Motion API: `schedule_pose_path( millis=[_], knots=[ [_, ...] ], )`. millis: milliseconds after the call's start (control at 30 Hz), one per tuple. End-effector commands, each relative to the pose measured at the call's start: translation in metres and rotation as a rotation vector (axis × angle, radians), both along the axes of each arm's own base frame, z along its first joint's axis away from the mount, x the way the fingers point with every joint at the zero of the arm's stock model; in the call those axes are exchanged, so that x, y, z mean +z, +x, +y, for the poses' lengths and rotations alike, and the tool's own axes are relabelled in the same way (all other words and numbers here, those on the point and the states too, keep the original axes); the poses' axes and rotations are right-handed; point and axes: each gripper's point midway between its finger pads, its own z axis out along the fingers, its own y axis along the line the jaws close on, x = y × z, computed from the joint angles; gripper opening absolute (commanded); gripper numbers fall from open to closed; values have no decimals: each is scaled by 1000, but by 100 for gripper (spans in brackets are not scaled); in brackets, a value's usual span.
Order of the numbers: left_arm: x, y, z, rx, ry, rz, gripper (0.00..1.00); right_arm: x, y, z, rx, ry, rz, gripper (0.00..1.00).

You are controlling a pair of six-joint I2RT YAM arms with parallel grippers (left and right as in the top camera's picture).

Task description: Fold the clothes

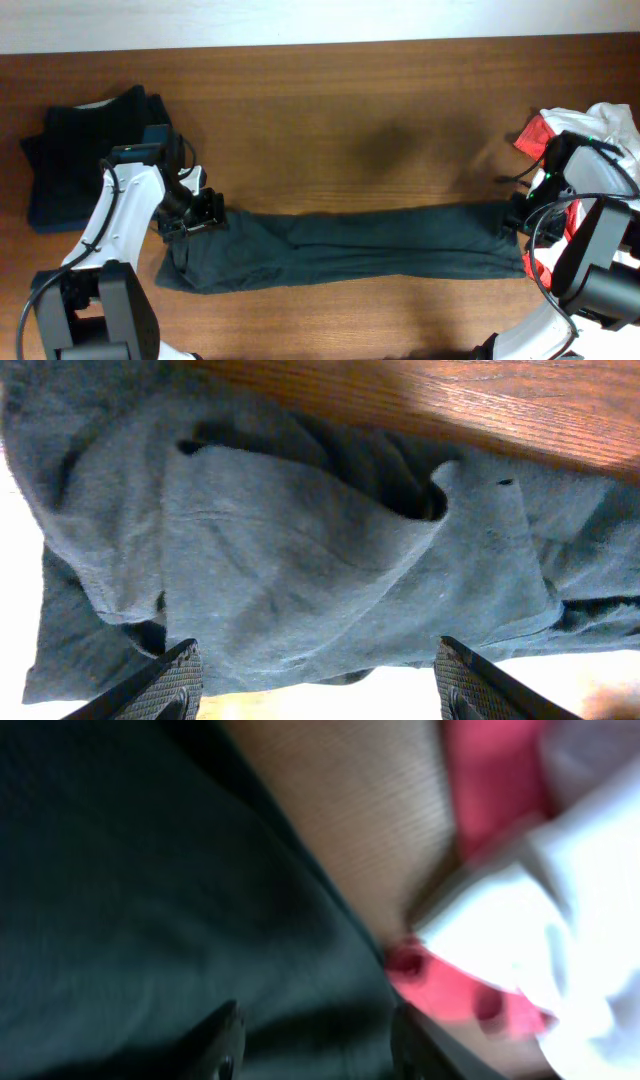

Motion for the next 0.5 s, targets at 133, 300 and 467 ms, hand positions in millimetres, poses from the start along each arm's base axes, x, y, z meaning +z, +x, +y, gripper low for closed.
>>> schedule_pose_path(
  millis=[133, 300, 467],
  knots=[
    [6, -5, -4, 30, -4, 8, 74, -43, -10, 11, 53, 32, -64, 59],
    [6, -5, -4, 30, -4, 10, 74, -43, -9, 12, 43, 33, -67, 4],
    [5, -5, 17, 93, 14, 12, 71, 43, 31, -4, 21, 20, -76, 4]
  ],
)
